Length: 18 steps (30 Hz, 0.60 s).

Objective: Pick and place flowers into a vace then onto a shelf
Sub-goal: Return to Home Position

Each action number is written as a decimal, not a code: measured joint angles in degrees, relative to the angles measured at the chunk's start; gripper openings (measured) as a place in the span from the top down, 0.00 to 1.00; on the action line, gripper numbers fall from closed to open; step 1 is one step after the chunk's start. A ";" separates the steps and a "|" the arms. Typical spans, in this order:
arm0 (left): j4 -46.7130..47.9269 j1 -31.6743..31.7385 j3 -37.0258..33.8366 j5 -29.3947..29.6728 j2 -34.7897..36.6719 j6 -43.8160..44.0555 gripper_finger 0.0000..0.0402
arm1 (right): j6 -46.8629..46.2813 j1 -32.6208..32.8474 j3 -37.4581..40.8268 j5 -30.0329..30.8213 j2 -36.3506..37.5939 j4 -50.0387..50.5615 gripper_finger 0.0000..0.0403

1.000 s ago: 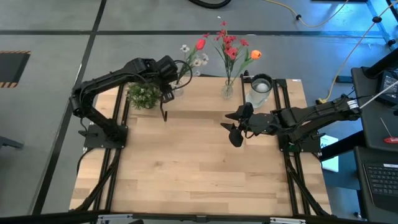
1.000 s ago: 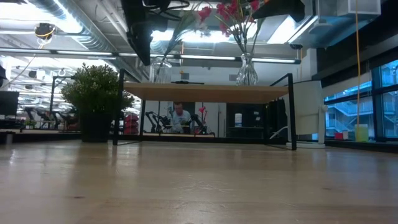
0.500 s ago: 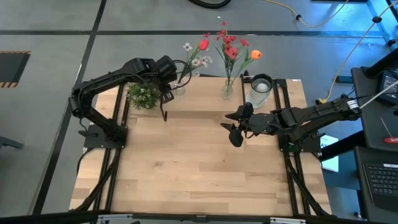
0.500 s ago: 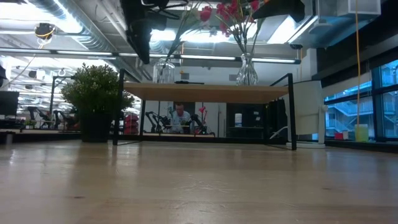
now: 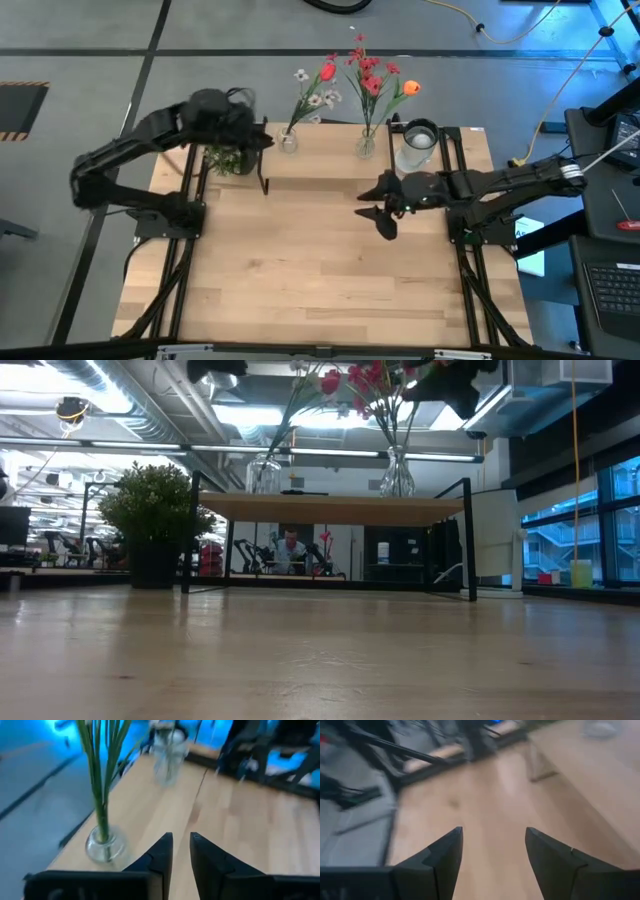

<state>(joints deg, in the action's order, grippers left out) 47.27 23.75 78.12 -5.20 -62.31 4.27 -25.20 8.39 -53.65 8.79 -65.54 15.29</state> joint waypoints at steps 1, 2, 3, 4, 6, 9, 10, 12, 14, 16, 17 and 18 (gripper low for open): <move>-2.08 -0.74 -2.01 0.10 2.05 0.83 0.85 | 0.16 -0.39 1.83 -1.92 1.28 -2.74 0.46; -3.85 -1.42 -4.14 0.12 3.97 1.96 0.86 | 0.26 -0.66 3.60 -3.57 2.68 -5.15 0.46; -5.79 -2.12 -6.47 0.14 5.88 2.97 0.86 | 0.32 -0.77 5.34 -4.51 4.21 -7.00 0.46; -8.20 -2.87 -9.06 0.17 7.85 3.84 0.86 | 0.36 -0.77 6.94 -4.68 5.96 -8.30 0.46; -13.68 -4.46 -14.72 0.41 11.62 5.23 0.87 | 0.42 -0.77 9.78 -4.79 9.13 -10.36 0.46; -22.49 -6.63 -23.30 0.56 17.00 7.17 0.87 | 1.61 -0.79 13.94 -4.80 13.83 -13.05 0.46; -24.90 -7.21 -25.87 0.56 18.68 7.82 0.87 | 1.96 -0.79 15.22 -4.87 15.32 -14.40 0.46; -29.16 -8.05 -30.59 0.56 21.88 8.63 0.87 | 2.30 -0.79 17.65 -4.98 18.15 -16.08 0.46; -32.58 -8.67 -34.41 0.60 24.89 8.63 0.87 | 1.20 -0.77 19.80 -4.85 20.38 -16.47 0.46; -34.09 -8.83 -37.41 0.61 27.38 8.66 0.87 | 1.30 -0.77 22.30 -2.97 21.89 -15.81 0.46; -34.49 -8.81 -38.48 0.61 28.72 8.65 0.87 | 0.71 -0.77 23.45 -2.08 22.43 -15.75 0.46; -34.40 -8.77 -39.65 0.83 30.00 8.63 0.87 | -0.16 -0.77 24.53 -1.27 22.90 -15.91 0.46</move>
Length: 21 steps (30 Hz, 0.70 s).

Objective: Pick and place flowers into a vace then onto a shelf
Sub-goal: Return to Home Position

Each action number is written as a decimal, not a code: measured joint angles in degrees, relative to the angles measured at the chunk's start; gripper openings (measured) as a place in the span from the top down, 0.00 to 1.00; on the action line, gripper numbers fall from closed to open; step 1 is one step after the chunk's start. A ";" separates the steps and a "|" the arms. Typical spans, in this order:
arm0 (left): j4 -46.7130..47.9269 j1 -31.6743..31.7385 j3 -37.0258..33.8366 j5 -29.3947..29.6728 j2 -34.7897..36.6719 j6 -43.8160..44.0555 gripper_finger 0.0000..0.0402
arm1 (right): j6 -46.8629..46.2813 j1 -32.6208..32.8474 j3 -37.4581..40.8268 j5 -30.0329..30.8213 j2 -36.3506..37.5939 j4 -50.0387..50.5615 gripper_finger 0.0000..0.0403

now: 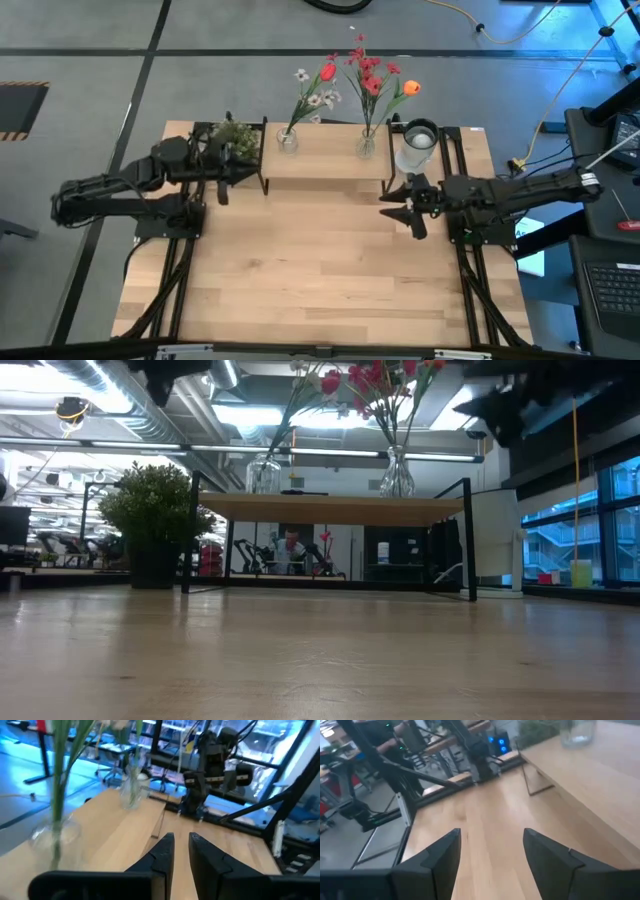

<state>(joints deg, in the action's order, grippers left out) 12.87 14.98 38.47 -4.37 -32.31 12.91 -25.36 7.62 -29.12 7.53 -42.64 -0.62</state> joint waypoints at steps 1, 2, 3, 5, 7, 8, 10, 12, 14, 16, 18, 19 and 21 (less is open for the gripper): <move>0.56 0.00 -1.07 0.56 1.23 0.02 0.87 | -0.10 -0.02 1.10 0.31 0.50 -0.80 0.46; 0.41 0.00 -1.98 0.72 2.38 0.00 0.87 | 0.41 -0.02 2.31 0.37 0.95 -2.44 0.46; 0.12 0.00 -2.92 0.80 3.75 -0.02 0.87 | 1.45 0.04 3.33 0.35 1.42 -4.25 0.46; 0.23 0.00 -4.73 1.22 6.54 -0.02 0.87 | 3.23 0.13 5.11 0.02 2.53 -7.63 0.46; 0.15 0.00 -6.45 2.13 9.33 0.03 0.87 | 4.65 0.13 6.91 -1.22 3.99 -10.75 0.46; 0.21 0.00 -7.40 2.40 10.84 0.12 0.87 | 4.77 0.13 7.65 -1.75 4.79 -11.46 0.46; 0.37 0.00 -9.20 2.76 13.93 0.92 0.87 | 4.92 0.13 8.94 -2.68 6.61 -12.14 0.46; 0.30 0.00 -10.85 3.29 16.99 1.49 0.87 | 4.92 0.13 10.14 -2.87 8.58 -12.55 0.46; 0.14 0.00 -12.46 3.33 19.95 1.53 0.87 | 5.20 0.13 11.34 -3.14 10.51 -12.54 0.46; 0.23 0.00 -13.67 3.41 22.57 1.52 0.87 | 6.22 0.13 12.43 -3.80 12.19 -13.12 0.46; 0.21 0.00 -14.66 3.77 25.00 1.53 0.87 | 6.74 0.13 13.74 -5.26 13.78 -15.03 0.46; 0.20 0.00 -15.12 3.80 26.14 1.51 0.87 | 7.33 0.13 14.57 -5.87 14.69 -16.09 0.46; 0.17 0.00 -16.18 4.25 28.50 1.53 0.87 | 7.88 0.15 16.16 -6.33 16.47 -17.90 0.46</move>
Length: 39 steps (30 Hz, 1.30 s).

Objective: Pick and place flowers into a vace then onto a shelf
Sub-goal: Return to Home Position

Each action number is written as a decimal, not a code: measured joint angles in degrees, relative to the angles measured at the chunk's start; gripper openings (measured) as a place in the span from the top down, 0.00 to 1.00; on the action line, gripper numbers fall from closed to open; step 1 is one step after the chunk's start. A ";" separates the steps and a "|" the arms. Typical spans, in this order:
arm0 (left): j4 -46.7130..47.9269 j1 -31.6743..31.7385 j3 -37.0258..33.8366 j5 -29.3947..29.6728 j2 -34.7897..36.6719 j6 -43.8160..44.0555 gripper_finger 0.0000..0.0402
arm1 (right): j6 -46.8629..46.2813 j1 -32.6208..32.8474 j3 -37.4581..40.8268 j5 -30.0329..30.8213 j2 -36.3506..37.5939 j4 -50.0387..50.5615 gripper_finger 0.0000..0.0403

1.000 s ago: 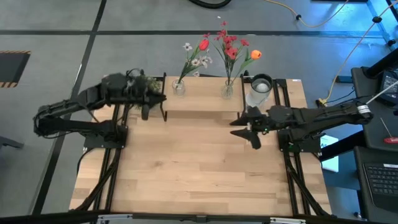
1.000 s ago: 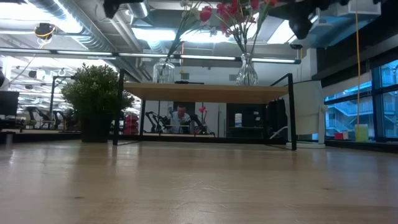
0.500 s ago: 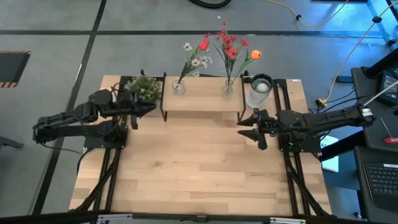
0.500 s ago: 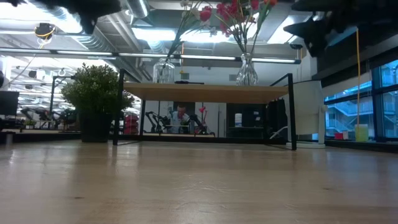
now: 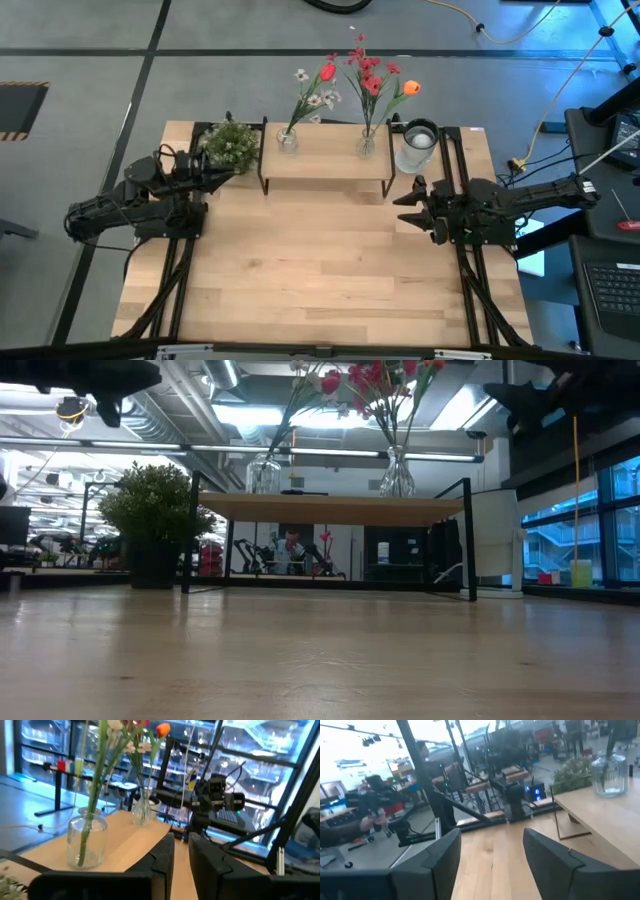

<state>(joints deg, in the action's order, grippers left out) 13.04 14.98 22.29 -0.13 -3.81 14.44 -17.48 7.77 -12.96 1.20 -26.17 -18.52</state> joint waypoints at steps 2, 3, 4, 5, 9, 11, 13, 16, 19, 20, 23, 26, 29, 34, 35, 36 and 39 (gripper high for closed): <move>-0.02 0.00 -1.23 0.96 2.25 0.70 0.87 | 0.13 0.00 1.68 -0.01 1.64 -1.48 0.46; 0.15 0.00 -1.84 1.41 3.32 1.07 0.87 | 0.09 0.00 2.63 -0.01 2.45 -2.10 0.46; 0.13 0.00 -2.40 1.62 3.80 1.35 0.87 | -0.04 0.00 3.58 -0.01 3.15 -2.81 0.46; -0.40 0.00 -2.91 1.73 3.74 1.41 0.87 | -0.24 0.00 4.37 -0.04 3.79 -3.10 0.46; 0.03 0.00 -3.33 1.93 3.14 1.31 0.87 | -0.20 0.00 6.96 -2.17 5.96 -6.08 0.46; -0.36 0.00 -4.25 2.32 3.07 0.97 0.87 | -0.11 0.00 8.17 -2.63 7.00 -6.99 0.46; -2.71 0.00 -5.57 2.41 3.54 0.92 0.87 | -0.25 0.00 9.45 -2.63 7.86 -7.57 0.46; -6.04 0.00 -8.10 2.13 3.74 1.26 0.87 | -0.25 0.00 11.93 -2.63 9.33 -9.98 0.46; -8.86 0.00 -9.98 2.08 3.76 1.34 0.87 | -0.16 0.00 12.58 -2.65 10.76 -10.64 0.46; -9.53 0.00 -10.48 2.10 3.76 1.44 0.87 | -0.04 0.00 12.58 -2.69 11.01 -10.64 0.46; -10.00 0.00 -12.64 2.08 3.76 2.27 0.87 | 0.03 0.00 12.58 -2.83 12.04 -10.47 0.46; -12.78 0.00 -14.98 2.13 3.76 2.88 0.87 | 0.03 0.00 12.56 -2.83 12.65 -10.27 0.46; -15.29 0.00 -17.33 2.15 3.78 3.78 0.87 | 0.03 0.00 12.49 -2.85 12.93 -10.49 0.46; -16.90 0.00 -19.20 2.19 3.78 4.35 0.87 | -0.20 0.00 12.49 -2.85 12.89 -9.96 0.46; -16.83 0.00 -19.39 2.38 3.78 4.36 0.87 | -0.19 0.00 12.49 -2.87 12.87 -9.76 0.46; -16.81 0.00 -19.57 2.61 3.78 4.35 0.87 | -0.19 0.00 12.49 -2.87 12.87 -9.71 0.46; -16.74 0.00 -20.48 3.07 3.78 4.35 0.87 | -0.21 0.00 12.49 -2.87 12.89 -9.17 0.46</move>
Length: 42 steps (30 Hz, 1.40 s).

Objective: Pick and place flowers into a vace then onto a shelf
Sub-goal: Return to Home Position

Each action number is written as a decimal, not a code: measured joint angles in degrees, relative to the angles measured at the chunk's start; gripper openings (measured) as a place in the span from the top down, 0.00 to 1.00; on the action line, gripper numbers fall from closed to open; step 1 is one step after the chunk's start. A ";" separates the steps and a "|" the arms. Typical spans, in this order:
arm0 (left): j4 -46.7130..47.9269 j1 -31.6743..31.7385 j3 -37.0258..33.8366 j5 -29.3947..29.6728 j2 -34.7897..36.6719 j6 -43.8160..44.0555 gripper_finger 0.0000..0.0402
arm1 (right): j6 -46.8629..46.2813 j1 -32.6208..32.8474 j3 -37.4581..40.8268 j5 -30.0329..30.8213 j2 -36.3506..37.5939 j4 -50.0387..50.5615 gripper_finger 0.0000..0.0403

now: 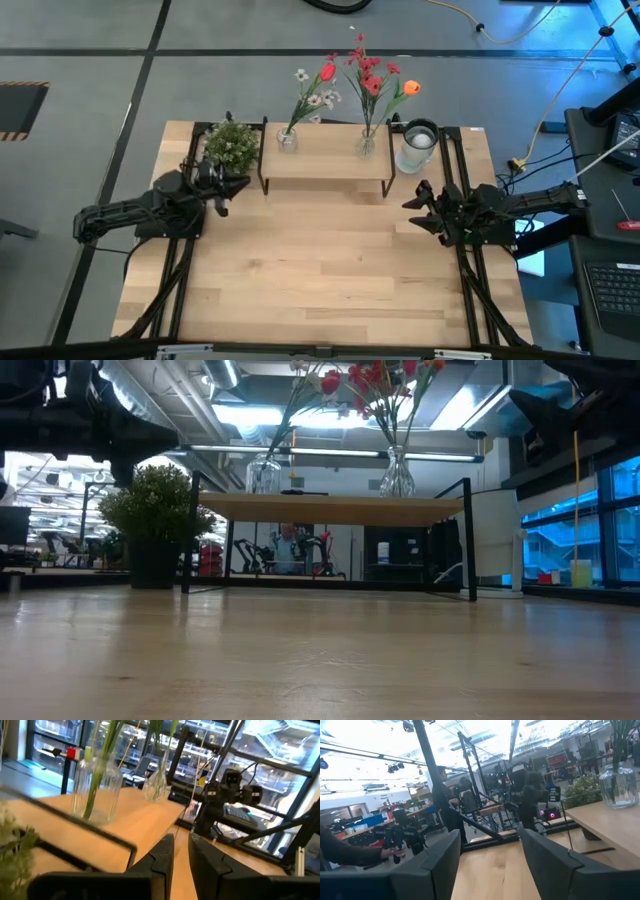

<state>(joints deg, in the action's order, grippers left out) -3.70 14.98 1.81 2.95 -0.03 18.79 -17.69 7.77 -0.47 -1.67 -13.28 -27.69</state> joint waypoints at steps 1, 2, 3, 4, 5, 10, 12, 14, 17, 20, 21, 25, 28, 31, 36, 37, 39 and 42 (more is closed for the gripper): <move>-0.02 0.00 -0.55 0.13 0.00 0.00 0.87 | 0.00 0.00 0.00 0.00 -0.02 0.28 0.46; 0.04 0.00 -1.12 0.49 0.00 0.23 0.87 | 0.00 0.00 0.00 0.00 -0.02 0.51 0.46; 0.83 0.00 -1.36 0.80 0.00 0.78 0.87 | 0.02 0.00 0.00 0.00 -0.02 0.77 0.46; 1.31 0.00 -1.36 1.42 0.00 0.91 0.87 | 0.04 0.00 0.00 0.00 -0.02 1.24 0.46; 1.90 0.00 -1.36 2.09 -0.02 1.03 0.87 | 0.05 0.01 0.00 0.00 -0.02 1.79 0.46; 1.87 0.00 -1.36 4.54 -0.09 -0.72 0.87 | 0.22 0.02 0.00 0.07 -0.02 3.98 0.46; 1.89 0.00 -1.36 4.51 -0.09 -2.54 0.87 | 0.28 0.00 0.00 0.46 -0.02 4.82 0.46; 1.87 0.00 -1.36 4.38 -0.09 -3.52 0.87 | 0.17 0.00 -0.01 1.85 -0.02 6.41 0.46; 2.01 0.02 -1.36 3.41 -0.09 -3.51 0.87 | 0.09 0.00 -0.02 4.13 -0.02 9.10 0.46; 2.11 0.00 -1.36 3.37 -0.11 -3.50 0.87 | -0.07 0.00 -0.02 8.41 -0.04 11.96 0.46; 2.11 0.00 -1.36 3.38 -0.11 -3.51 0.87 | -0.07 -0.01 -0.02 9.89 -0.04 12.56 0.46; 2.11 0.00 -1.34 3.38 -0.11 -3.50 0.87 | 0.05 -0.02 -0.02 14.16 -0.03 14.35 0.46; 2.09 0.02 -1.34 3.38 -0.11 -3.50 0.87 | 0.20 -0.02 -0.02 16.89 0.01 16.02 0.46; 2.10 0.01 -1.34 3.37 -0.11 -3.50 0.87 | 0.43 -0.02 -0.02 17.69 0.72 17.27 0.46; 2.09 0.00 -1.34 3.38 -0.11 -3.50 0.87 | 1.84 -0.02 -0.02 17.05 4.87 19.98 0.46; 2.09 0.00 -1.34 3.38 -0.11 -3.50 0.87 | 1.76 -0.02 -0.02 17.05 6.12 21.38 0.46; 2.09 0.00 -1.34 3.38 -0.11 -3.50 0.87 | 1.47 -0.02 -0.02 17.05 8.87 24.18 0.46; 2.09 0.02 -1.34 3.38 -0.11 -3.50 0.87 | 3.29 -0.07 -0.09 17.08 12.08 24.08 0.46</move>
<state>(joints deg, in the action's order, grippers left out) -1.61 15.00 0.47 6.33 -0.14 15.29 -14.40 7.70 -0.56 15.41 -1.21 -3.61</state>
